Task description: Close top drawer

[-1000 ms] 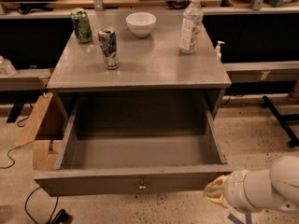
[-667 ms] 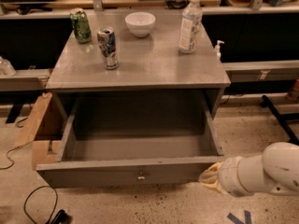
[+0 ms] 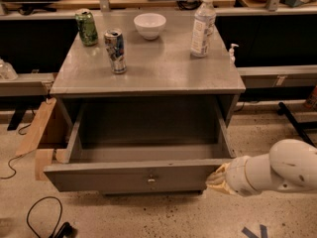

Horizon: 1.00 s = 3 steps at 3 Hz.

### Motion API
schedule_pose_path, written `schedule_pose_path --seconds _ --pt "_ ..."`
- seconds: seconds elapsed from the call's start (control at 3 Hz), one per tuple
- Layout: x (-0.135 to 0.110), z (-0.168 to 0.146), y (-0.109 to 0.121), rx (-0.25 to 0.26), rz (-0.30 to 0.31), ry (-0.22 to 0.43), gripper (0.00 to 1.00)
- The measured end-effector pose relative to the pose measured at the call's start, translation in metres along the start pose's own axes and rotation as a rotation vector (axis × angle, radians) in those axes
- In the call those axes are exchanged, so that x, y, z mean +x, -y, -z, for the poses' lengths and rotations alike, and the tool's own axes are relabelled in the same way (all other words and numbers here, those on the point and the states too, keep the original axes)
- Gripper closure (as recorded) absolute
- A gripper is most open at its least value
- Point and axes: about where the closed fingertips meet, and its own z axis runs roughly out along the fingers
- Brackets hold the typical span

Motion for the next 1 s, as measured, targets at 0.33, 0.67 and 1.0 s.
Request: schedule_pose_path --seconds 0.33,0.67,1.0 --pt "-0.011 -0.009 0.018 0.003 0.008 0.018 1.00" --pt "-0.042 -0.034 0.053 -0.002 0.030 0.055 1.00" --pt "-0.042 -0.034 0.053 -0.002 0.030 0.055 1.00"
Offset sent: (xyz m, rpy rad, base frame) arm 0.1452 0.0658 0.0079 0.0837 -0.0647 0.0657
